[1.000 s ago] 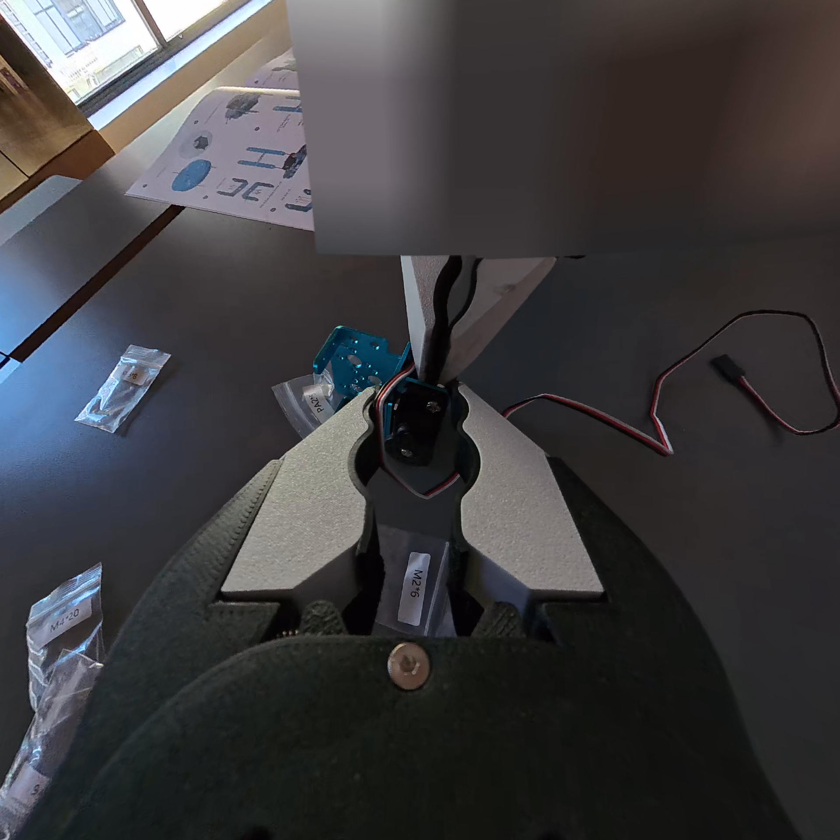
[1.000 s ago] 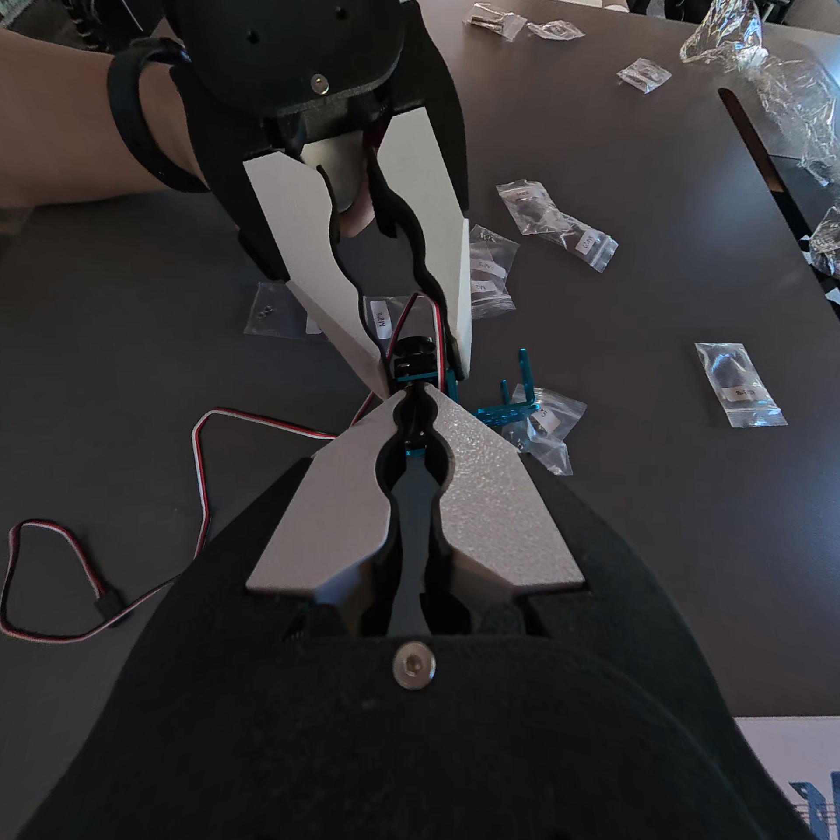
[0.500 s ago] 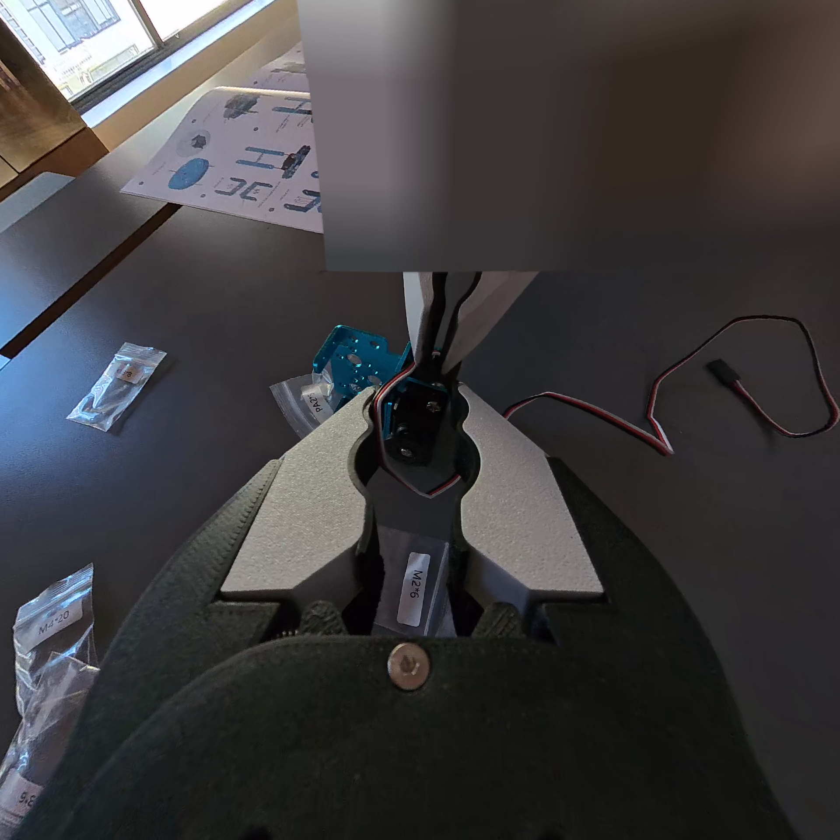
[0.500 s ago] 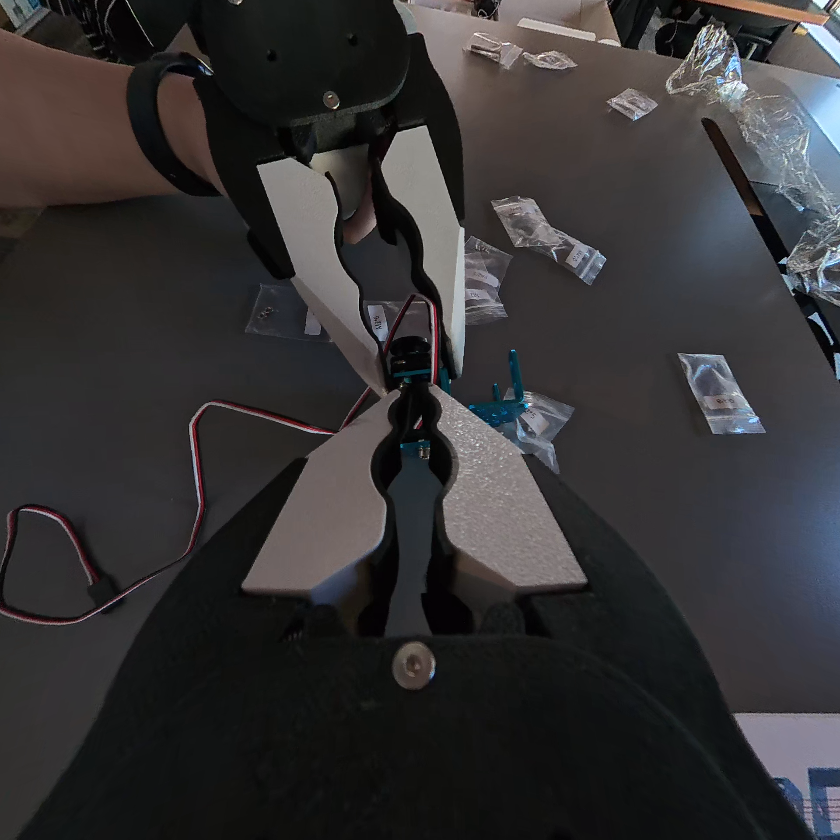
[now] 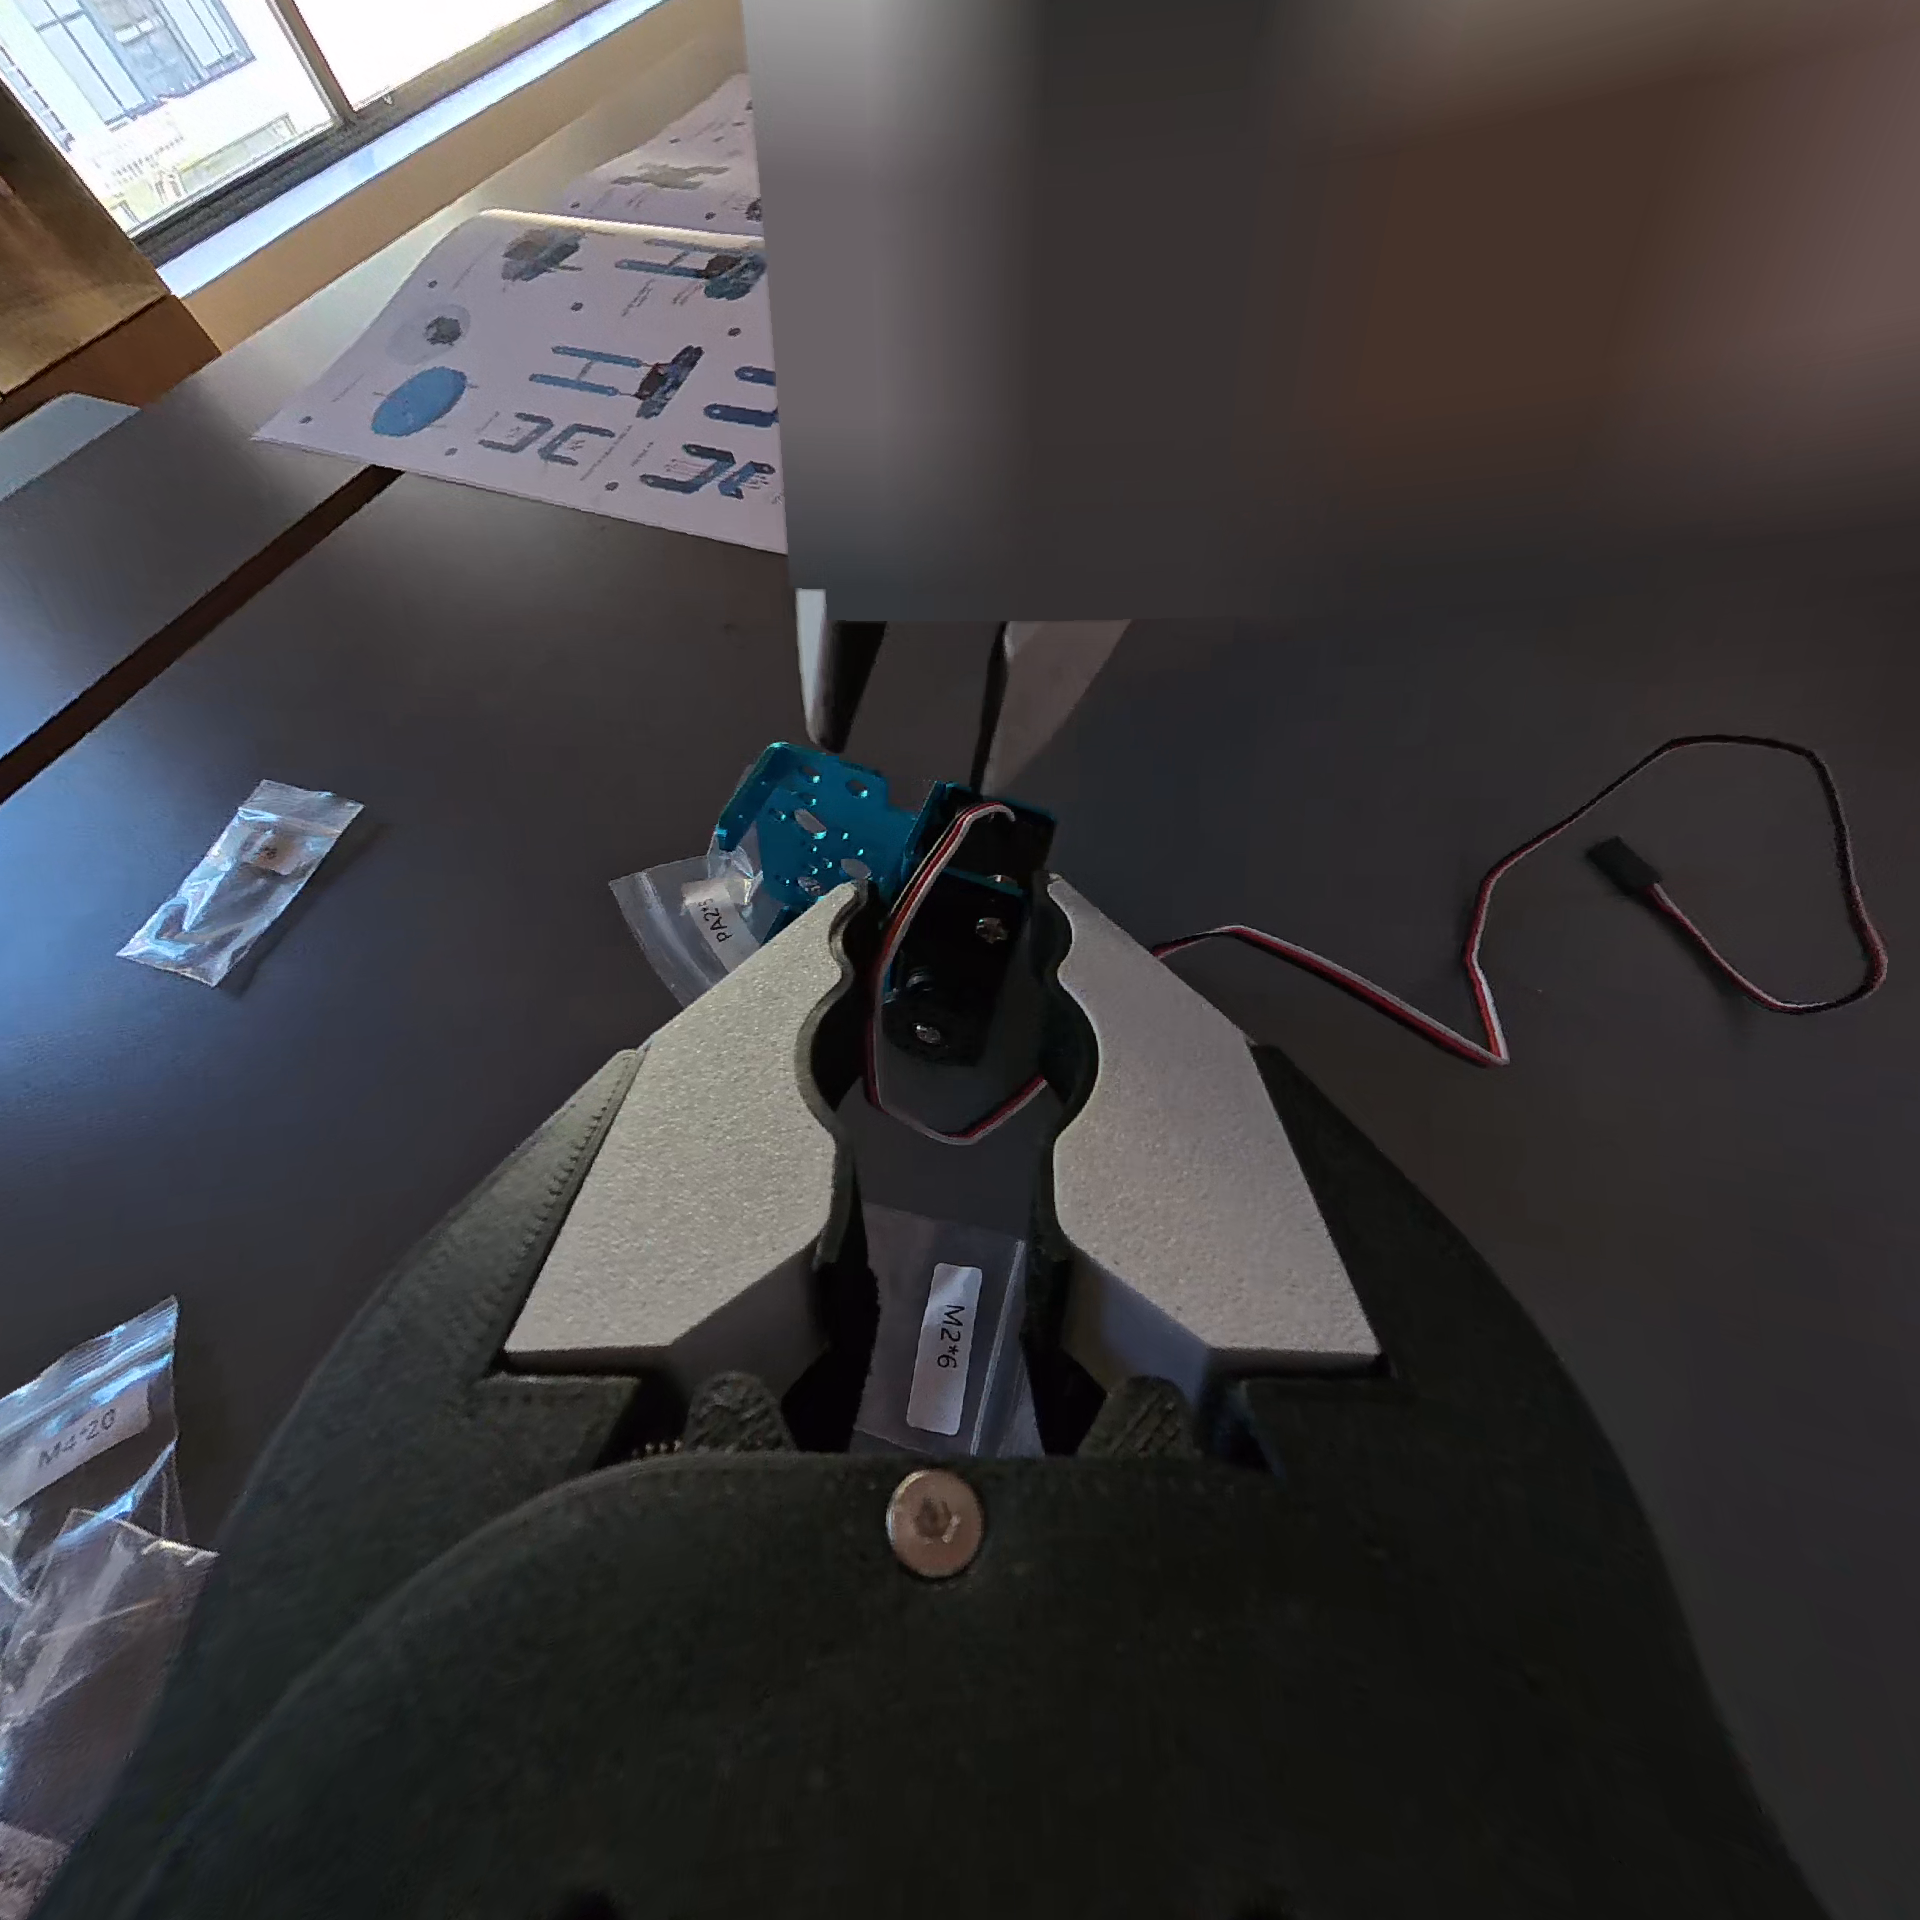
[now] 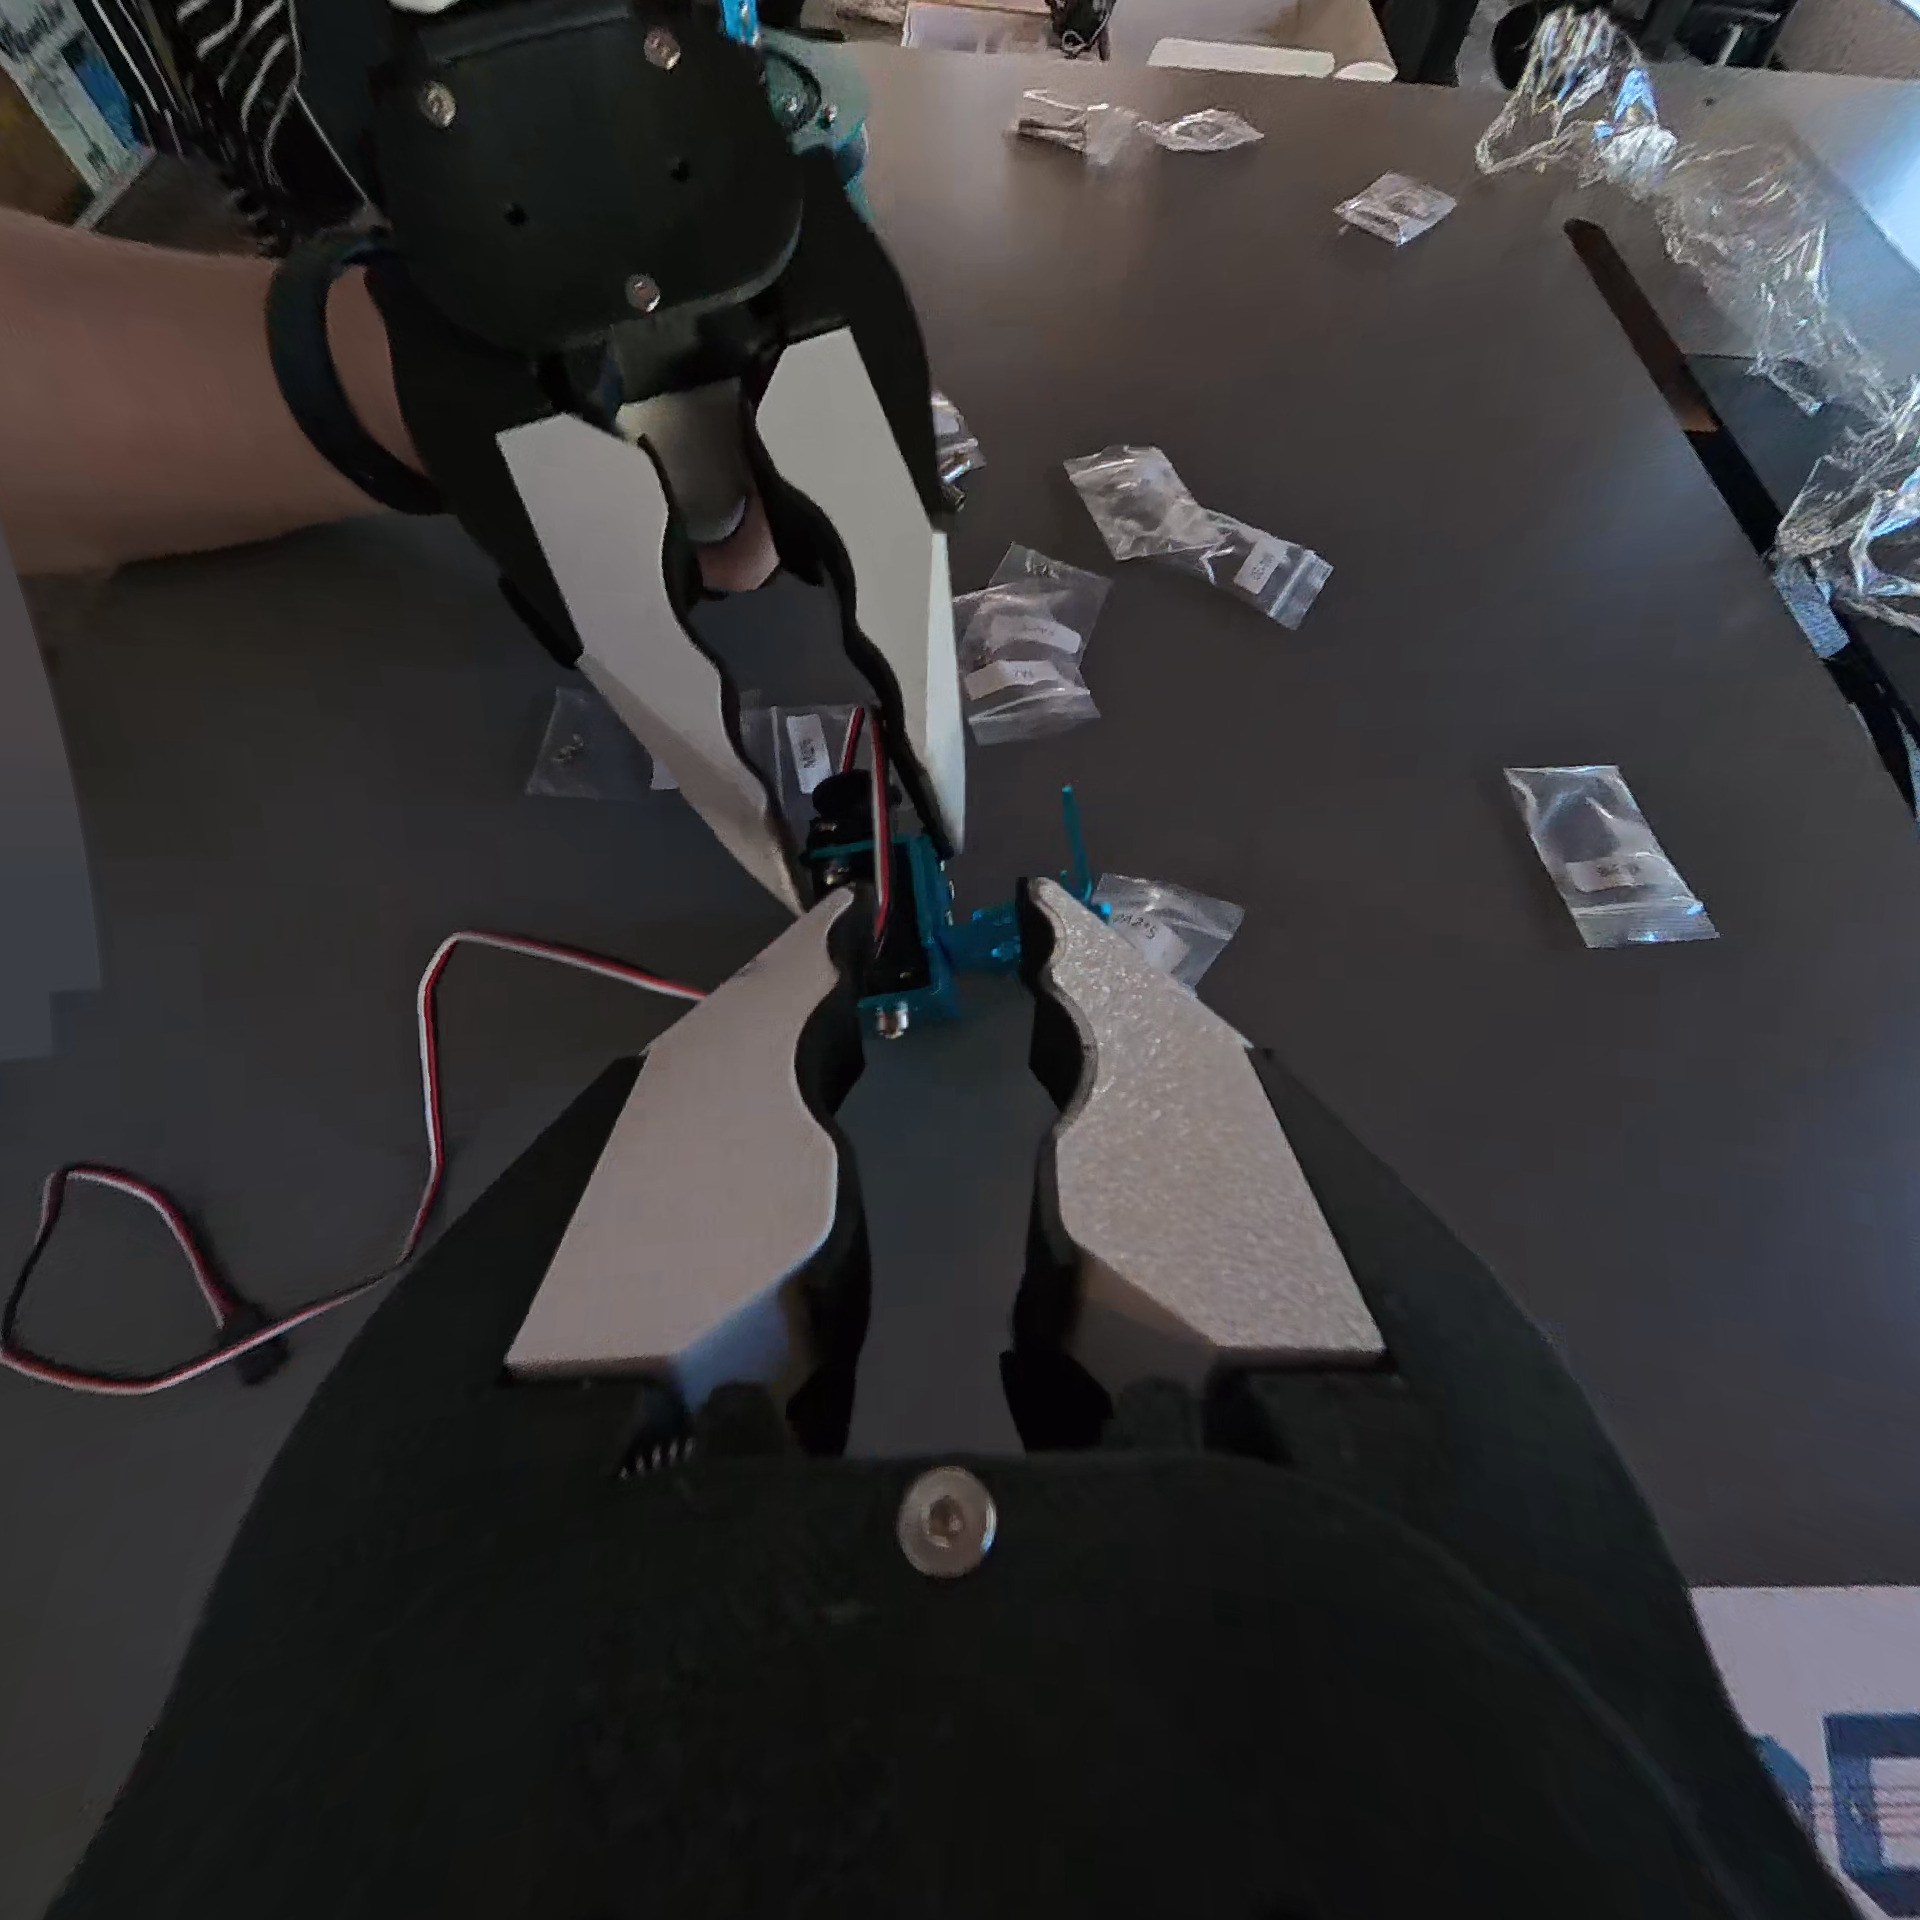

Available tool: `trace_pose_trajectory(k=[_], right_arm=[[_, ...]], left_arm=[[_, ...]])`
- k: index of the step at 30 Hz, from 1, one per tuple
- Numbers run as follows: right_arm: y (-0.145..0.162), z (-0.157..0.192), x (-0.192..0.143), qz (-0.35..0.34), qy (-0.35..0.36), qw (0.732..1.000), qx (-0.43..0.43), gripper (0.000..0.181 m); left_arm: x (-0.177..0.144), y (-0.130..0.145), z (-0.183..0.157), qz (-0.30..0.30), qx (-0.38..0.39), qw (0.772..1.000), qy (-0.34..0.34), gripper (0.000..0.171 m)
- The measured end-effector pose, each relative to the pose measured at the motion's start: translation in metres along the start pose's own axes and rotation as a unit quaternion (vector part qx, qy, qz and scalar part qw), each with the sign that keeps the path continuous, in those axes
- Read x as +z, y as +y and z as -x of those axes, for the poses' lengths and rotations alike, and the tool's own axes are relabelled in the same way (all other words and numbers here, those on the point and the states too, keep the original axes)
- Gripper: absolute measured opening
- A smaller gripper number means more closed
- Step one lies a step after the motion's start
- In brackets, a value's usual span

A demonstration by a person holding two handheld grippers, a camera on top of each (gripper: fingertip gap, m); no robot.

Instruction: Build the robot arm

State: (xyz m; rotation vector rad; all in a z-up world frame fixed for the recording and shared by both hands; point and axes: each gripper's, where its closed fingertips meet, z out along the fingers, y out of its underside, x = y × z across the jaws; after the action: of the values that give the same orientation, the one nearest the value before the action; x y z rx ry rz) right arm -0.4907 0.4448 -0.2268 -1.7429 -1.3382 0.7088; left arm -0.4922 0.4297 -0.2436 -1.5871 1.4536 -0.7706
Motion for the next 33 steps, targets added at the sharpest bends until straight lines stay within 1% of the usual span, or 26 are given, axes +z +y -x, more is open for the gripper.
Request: trace_pose_trajectory(k=[4, 6, 9, 10, 12, 14, 16, 17, 20, 23, 25, 27, 28, 29, 31, 33], right_arm=[[-0.001, -0.008, 0.001, 0.013, -0.038, 0.997, 0.062, 0.037], [0.001, -0.005, -0.001, 0.022, -0.065, 0.995, 0.078, 0.043], [-0.004, 0.001, -0.003, 0.006, -0.068, 0.997, 0.041, 0.033], [-0.003, -0.001, -0.001, 0.010, -0.060, 0.997, 0.047, 0.032], [-0.001, -0.002, 0.003, 0.020, -0.077, 0.993, 0.093, 0.034], [-0.004, -0.006, 0.003, 0.010, -0.091, 0.986, 0.143, 0.034], [0.003, -0.014, 0.002, 0.029, -0.076, 0.984, 0.161, 0.043], [0.006, -0.015, 0.001, 0.036, -0.071, 0.984, 0.157, 0.046], [0.002, -0.008, -0.001, 0.032, -0.081, 0.986, 0.140, 0.046], [-0.006, -0.005, 0.003, 0.029, -0.062, 0.997, 0.045, 0.049], [-0.007, -0.005, 0.008, 0.044, -0.065, 0.997, 0.006, 0.052], [-0.006, -0.007, 0.014, 0.063, -0.081, 0.995, 0.011, 0.052], [-0.005, -0.002, 0.016, 0.073, -0.107, 0.991, 0.024, 0.051], [-0.004, 0.000, 0.017, 0.085, -0.121, 0.988, 0.033, 0.054], [-0.002, -0.003, 0.018, 0.104, -0.120, 0.987, 0.015, 0.053], [-0.005, -0.002, 0.018, 0.097, -0.126, 0.987, -0.011, 0.054]], left_arm=[[-0.001, 0.000, 0.002, -0.011, -0.022, 1.000, 0.008, 0.029], [-0.002, 0.001, 0.003, -0.015, -0.032, 0.999, 0.013, 0.029], [-0.002, 0.001, 0.002, -0.017, -0.033, 0.999, 0.019, 0.029], [-0.002, 0.001, 0.001, -0.018, -0.032, 0.999, 0.019, 0.029], [-0.003, 0.001, 0.002, -0.019, -0.034, 0.999, 0.019, 0.028], [-0.003, 0.001, 0.002, -0.022, -0.041, 0.999, 0.025, 0.029], [-0.003, 0.001, 0.002, -0.023, -0.039, 0.999, 0.024, 0.029], [-0.003, 0.001, 0.002, -0.023, -0.039, 0.999, 0.024, 0.029], [-0.003, 0.001, 0.001, -0.025, -0.040, 0.999, 0.025, 0.029], [-0.004, 0.001, 0.002, -0.029, -0.045, 0.998, 0.030, 0.029], [-0.004, 0.001, 0.002, -0.033, -0.049, 0.998, 0.034, 0.029], [-0.004, 0.001, 0.002, -0.037, -0.054, 0.997, 0.037, 0.029], [-0.005, 0.001, 0.002, -0.038, -0.055, 0.997, 0.039, 0.029], [-0.005, 0.002, 0.002, -0.038, -0.055, 0.997, 0.040, 0.029], [-0.005, 0.002, 0.002, -0.042, -0.057, 0.997, 0.043, 0.029], [-0.005, 0.002, 0.002, -0.044, -0.059, 0.996, 0.048, 0.029]])
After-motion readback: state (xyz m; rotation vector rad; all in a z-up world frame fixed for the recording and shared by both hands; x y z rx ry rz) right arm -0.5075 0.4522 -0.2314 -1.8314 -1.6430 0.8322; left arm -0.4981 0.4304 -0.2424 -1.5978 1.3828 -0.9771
